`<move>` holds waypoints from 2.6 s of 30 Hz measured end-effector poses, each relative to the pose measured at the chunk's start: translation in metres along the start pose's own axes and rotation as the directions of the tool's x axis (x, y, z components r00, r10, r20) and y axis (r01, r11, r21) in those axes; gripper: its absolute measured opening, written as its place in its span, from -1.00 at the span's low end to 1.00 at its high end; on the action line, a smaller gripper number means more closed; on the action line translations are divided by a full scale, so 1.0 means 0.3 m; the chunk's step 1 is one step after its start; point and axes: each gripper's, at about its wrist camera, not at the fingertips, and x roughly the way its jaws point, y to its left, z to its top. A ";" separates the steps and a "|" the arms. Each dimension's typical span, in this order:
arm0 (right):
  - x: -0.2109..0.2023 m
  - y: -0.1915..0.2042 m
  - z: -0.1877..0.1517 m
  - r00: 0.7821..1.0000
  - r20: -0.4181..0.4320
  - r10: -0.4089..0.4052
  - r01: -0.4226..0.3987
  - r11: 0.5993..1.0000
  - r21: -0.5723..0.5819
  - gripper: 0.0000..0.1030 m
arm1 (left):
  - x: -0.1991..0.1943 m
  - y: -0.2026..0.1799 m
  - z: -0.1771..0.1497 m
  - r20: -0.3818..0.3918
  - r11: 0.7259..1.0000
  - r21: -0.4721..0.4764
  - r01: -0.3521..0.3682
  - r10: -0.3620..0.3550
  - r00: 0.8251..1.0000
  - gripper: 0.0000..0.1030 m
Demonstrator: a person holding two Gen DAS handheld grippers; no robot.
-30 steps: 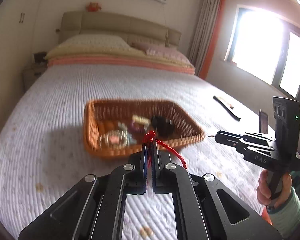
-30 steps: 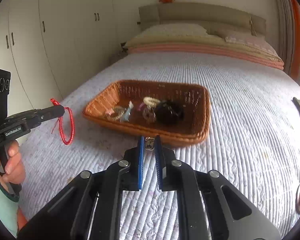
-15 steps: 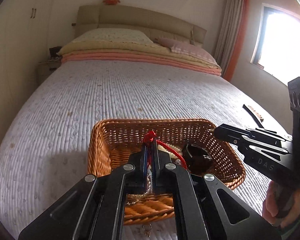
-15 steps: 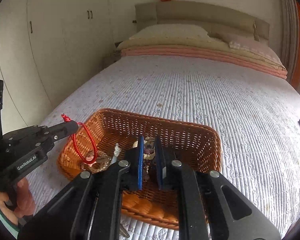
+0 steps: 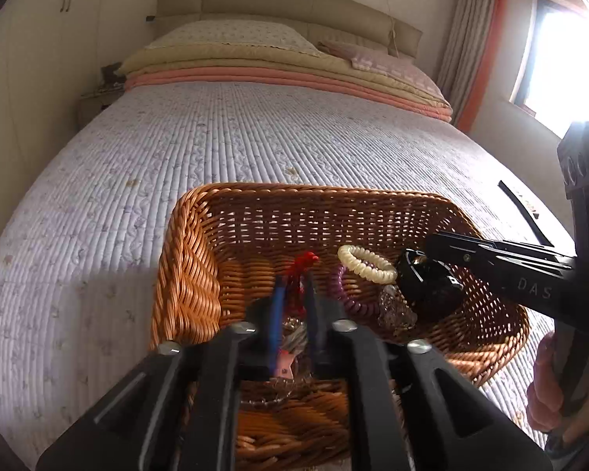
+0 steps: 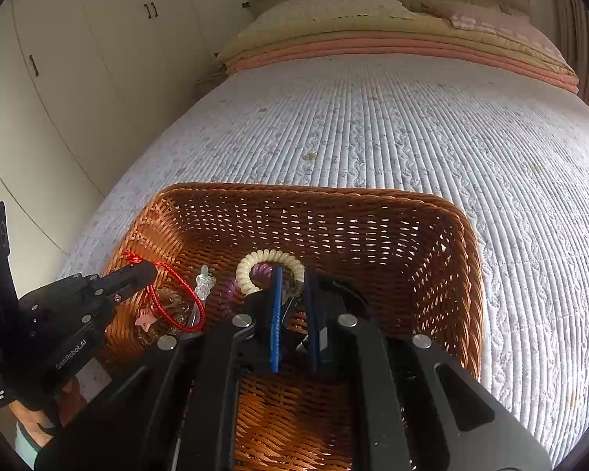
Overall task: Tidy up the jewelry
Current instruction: 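Carry the red bracelet and charm into the basket and open both tools, then grasp the small gold ring with the left tool while the right tool grasps the silver hair clip, then carry the gold ring and silver hair clip over the basket with both tools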
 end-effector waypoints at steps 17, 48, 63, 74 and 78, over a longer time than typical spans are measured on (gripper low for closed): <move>-0.372 0.169 -0.223 0.979 0.196 -0.053 0.076 0.991 -0.111 0.07 | -0.458 0.015 -0.120 0.242 0.999 -0.032 -0.004 0.012 0.970 0.10; -0.031 0.234 -0.458 0.993 -0.084 -0.078 0.065 0.987 -0.146 -0.68 | -0.163 0.019 -0.361 -0.141 0.999 0.014 0.046 -0.044 0.989 -0.35; -0.048 0.166 -0.451 0.991 -0.059 -0.117 0.111 0.989 -0.097 -0.69 | -0.072 -0.037 -0.346 -0.167 0.997 0.081 -0.012 0.025 0.986 -0.54; -0.114 0.167 -0.480 0.998 -0.016 -0.065 0.063 0.992 -0.109 -0.73 | -0.122 -0.058 -0.351 -0.104 0.994 0.113 -0.013 0.025 0.994 -0.83; -0.159 0.173 -0.503 0.999 -0.001 -0.044 0.043 0.993 -0.109 -0.73 | -0.201 -0.073 -0.373 -0.060 0.991 0.125 0.046 -0.039 0.997 -0.83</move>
